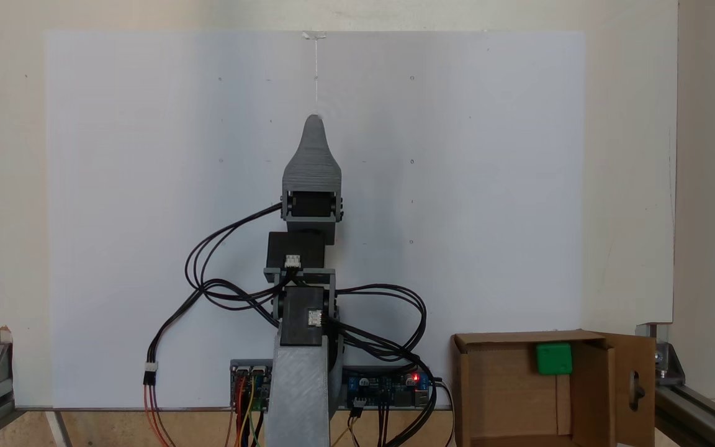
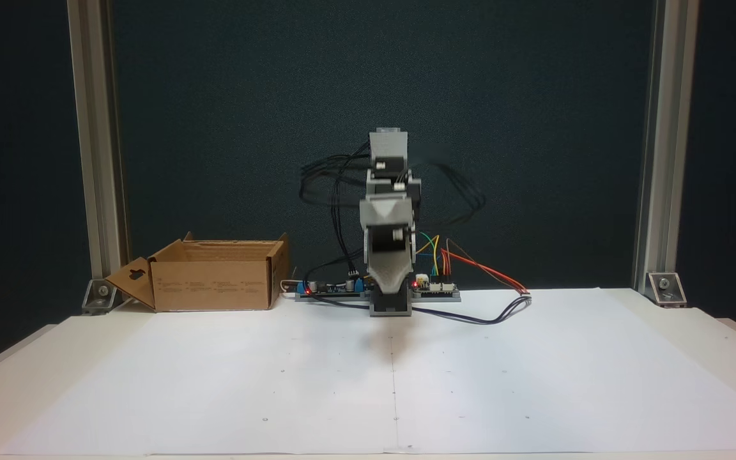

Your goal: Grasp a green dice and put it in the bin.

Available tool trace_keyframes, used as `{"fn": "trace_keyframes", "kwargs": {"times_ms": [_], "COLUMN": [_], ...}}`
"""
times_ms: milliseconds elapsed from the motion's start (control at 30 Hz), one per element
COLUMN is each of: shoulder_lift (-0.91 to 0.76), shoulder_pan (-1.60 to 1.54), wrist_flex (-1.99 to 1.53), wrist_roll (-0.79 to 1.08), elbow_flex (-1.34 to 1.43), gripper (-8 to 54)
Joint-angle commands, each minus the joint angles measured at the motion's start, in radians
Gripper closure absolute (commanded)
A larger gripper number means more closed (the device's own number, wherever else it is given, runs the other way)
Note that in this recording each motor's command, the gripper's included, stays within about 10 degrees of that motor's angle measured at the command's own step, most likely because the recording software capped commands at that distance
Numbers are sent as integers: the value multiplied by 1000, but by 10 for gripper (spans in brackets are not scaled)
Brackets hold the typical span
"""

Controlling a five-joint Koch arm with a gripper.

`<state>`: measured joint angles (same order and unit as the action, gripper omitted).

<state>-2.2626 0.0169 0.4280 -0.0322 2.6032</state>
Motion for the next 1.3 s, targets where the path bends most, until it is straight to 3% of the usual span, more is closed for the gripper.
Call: {"fn": "trace_keyframes", "kwargs": {"times_ms": [0,867,1267], "shoulder_lift": [-112,-107,-104], "shoulder_pan": [34,78,71], "wrist_flex": [164,1204,1197], "wrist_roll": [48,57,57], "elbow_flex": [3,526,526], "gripper": [15,8,8]}}
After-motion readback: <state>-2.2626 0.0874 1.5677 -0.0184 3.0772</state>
